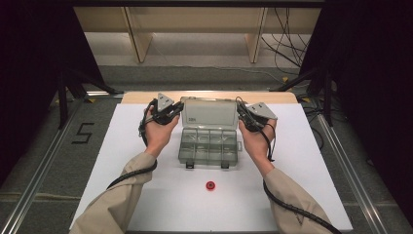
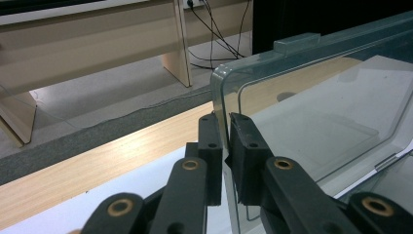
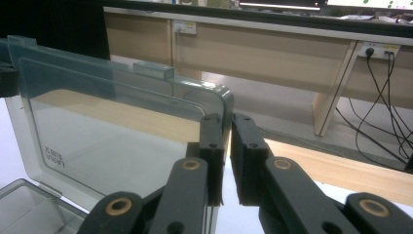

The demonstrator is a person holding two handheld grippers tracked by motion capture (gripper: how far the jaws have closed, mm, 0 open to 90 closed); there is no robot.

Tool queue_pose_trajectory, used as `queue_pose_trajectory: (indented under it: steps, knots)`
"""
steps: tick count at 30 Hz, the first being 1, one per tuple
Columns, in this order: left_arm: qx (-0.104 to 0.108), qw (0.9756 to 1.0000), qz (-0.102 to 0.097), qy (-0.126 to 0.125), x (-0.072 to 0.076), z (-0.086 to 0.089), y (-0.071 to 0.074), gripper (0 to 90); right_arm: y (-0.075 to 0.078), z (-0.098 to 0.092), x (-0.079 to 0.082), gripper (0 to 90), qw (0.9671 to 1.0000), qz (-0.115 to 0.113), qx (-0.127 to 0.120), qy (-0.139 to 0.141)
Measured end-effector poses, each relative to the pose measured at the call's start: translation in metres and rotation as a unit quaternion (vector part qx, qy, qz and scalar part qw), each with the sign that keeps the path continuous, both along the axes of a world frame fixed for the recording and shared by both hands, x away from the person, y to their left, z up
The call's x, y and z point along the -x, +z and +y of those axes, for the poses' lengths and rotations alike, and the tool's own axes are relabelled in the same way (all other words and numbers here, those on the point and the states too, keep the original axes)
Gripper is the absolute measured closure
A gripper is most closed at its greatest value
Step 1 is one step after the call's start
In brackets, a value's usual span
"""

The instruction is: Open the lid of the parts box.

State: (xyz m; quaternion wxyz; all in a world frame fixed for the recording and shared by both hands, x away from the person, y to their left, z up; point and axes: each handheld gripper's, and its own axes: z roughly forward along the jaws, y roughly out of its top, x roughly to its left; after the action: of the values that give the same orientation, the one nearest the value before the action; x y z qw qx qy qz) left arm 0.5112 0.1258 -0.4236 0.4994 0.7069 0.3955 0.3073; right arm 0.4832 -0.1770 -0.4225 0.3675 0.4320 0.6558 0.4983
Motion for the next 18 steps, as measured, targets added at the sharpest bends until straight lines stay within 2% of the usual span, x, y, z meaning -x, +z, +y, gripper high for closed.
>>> queue_pose_trajectory:
  steps: [18]
  knots:
    - [0.005,1.0000,-0.003,0.001,-0.0030,0.0001,-0.0029,83.2,-0.0034,0.0005,-0.0035,84.1,1.0000,0.003,0.002,-0.004]
